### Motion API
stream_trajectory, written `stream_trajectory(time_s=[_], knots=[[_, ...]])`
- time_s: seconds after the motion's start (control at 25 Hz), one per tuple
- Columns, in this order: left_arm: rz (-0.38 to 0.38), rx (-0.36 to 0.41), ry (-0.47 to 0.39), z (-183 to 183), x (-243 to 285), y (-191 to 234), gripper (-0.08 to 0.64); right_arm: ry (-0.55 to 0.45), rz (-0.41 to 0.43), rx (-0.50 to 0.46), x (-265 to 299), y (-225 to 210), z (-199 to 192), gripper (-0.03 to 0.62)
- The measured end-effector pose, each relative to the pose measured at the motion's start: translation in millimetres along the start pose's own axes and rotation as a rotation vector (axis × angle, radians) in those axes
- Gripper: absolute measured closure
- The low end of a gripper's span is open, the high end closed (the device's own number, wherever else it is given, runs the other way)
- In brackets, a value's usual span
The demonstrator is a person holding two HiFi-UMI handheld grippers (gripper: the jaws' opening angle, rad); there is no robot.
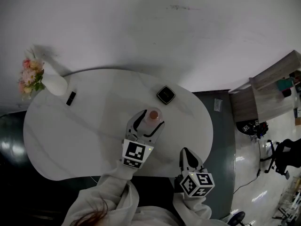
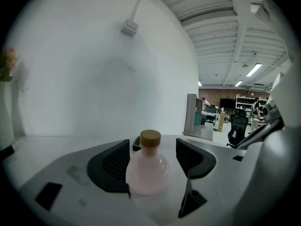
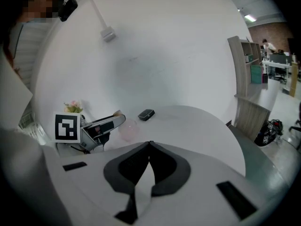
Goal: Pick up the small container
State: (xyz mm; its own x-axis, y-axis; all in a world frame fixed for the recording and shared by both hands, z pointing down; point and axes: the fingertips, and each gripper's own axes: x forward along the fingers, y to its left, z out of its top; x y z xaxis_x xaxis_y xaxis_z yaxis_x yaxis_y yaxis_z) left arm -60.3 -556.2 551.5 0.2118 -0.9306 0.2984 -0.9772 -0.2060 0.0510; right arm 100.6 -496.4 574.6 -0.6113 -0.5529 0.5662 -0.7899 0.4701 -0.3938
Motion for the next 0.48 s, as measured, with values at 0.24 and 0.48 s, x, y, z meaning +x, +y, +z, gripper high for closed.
stream_trajectory(time_s=[0.24, 0.48], knots=[[-0.009, 0.005, -0.019, 1.1, 14.6, 2.6, 0.253, 0.002, -0.026, 0.013, 11.0, -8.6, 3.4, 0.541], [0.000, 0.028, -0.013, -2.7, 20.4, 4.6, 0.319, -0.009, -0.055, 0.024, 13.5, -15.9, 6.9, 0.541]])
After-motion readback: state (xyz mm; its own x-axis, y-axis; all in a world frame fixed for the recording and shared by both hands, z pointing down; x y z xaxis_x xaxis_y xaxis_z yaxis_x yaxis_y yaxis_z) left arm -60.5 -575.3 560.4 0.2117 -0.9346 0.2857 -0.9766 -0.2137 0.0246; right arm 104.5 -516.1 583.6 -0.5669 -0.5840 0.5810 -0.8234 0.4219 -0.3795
